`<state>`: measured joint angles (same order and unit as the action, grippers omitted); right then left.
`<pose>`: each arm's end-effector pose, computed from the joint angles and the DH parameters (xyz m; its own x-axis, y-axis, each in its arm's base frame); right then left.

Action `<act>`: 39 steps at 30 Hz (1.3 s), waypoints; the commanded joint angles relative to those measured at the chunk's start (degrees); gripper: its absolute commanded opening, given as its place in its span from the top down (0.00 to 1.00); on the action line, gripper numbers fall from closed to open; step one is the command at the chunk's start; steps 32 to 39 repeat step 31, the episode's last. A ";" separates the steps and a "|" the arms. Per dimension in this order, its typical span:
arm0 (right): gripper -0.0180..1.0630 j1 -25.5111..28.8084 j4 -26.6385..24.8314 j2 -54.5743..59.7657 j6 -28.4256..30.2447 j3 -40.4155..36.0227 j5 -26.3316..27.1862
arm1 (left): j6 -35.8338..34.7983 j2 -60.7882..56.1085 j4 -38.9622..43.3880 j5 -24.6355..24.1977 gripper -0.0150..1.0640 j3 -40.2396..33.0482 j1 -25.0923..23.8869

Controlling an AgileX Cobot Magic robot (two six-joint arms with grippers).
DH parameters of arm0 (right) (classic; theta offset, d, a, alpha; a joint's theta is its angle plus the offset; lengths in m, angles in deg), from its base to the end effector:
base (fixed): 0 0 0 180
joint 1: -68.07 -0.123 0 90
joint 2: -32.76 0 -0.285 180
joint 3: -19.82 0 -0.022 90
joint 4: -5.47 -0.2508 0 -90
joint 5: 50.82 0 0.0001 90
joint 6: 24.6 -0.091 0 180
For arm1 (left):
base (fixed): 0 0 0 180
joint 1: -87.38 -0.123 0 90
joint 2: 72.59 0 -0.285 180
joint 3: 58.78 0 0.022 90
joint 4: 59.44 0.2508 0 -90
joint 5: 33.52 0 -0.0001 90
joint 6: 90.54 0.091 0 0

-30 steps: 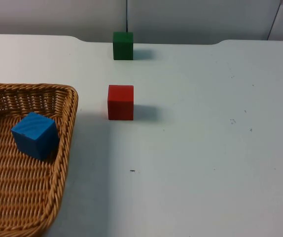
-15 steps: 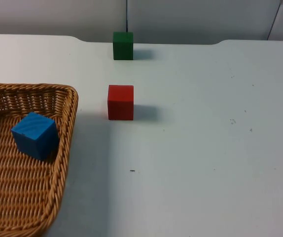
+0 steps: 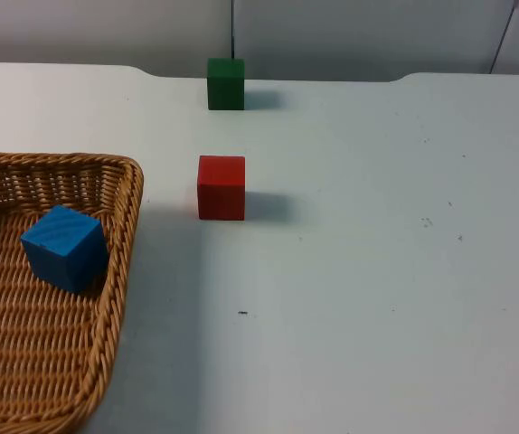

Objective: Pick up the basket with the left hand and place the blue cube into the basket with the right hand.

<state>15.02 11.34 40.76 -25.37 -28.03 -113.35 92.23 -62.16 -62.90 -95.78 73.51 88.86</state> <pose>0.0022 -0.0108 0.2787 -0.2590 -0.4006 -0.8789 -0.7570 0.6493 -0.0728 -0.0007 -0.0048 0.2797 -0.5037 0.0332 -0.8633 0.0821 0.9966 -0.0096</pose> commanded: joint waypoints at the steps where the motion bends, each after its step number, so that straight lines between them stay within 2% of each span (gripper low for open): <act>1: 0.01 -0.11 -0.08 -0.21 -0.15 -0.30 0.97 | -0.23 -0.34 -0.17 0.53 0.01 -0.13 0.32; 5: 0.01 1.99 -0.08 -0.21 -0.13 -0.30 0.97 | -0.23 -0.34 -0.17 0.53 0.01 -0.13 0.32; 9: 0.01 9.54 -0.08 -0.21 -0.13 -0.30 0.97 | -0.23 -0.34 -0.17 0.53 0.01 -0.13 0.32; 10: 0.01 9.54 -0.08 -0.21 -0.13 -0.30 0.97 | -0.23 -0.34 -0.17 0.53 0.01 -0.13 0.32; 13: 0.01 18.48 -0.08 -0.21 -0.13 -0.30 0.97 | -0.23 -0.34 -0.17 0.53 0.01 -0.13 0.32; 14: 0.01 18.48 -0.08 -0.21 -0.13 -0.30 0.97 | -0.23 -0.34 -0.17 0.53 0.01 -0.13 0.32; 19: 0.01 34.17 -0.08 -0.21 -0.13 -0.30 0.97 | -0.23 -0.45 -0.15 0.53 0.01 -0.13 0.32; 20: 0.01 34.17 -0.08 -0.21 -0.13 -0.30 0.97 | -0.23 -0.45 -0.15 0.53 0.01 -0.13 0.32; 24: 0.01 44.79 -0.08 -0.21 -0.13 -0.30 0.97 | -0.23 -2.65 -0.15 0.53 0.01 -0.13 0.32; 25: 0.01 44.79 -0.08 -0.21 -0.13 -0.30 0.97 | -0.23 -2.65 -0.15 0.53 0.01 -0.13 0.32; 28: 0.01 49.82 -0.08 -0.21 -0.13 -0.30 0.97 | -0.23 -2.65 -0.49 0.60 0.01 -0.15 0.32; 31: 0.01 52.54 0.02 -0.21 -0.28 -0.30 0.97 | -0.23 -2.65 -0.49 0.60 0.01 -0.15 0.32; 39: 0.01 52.54 0.02 -0.21 -0.28 -0.30 0.97 | -0.23 -2.65 -0.49 0.60 0.01 -0.15 0.32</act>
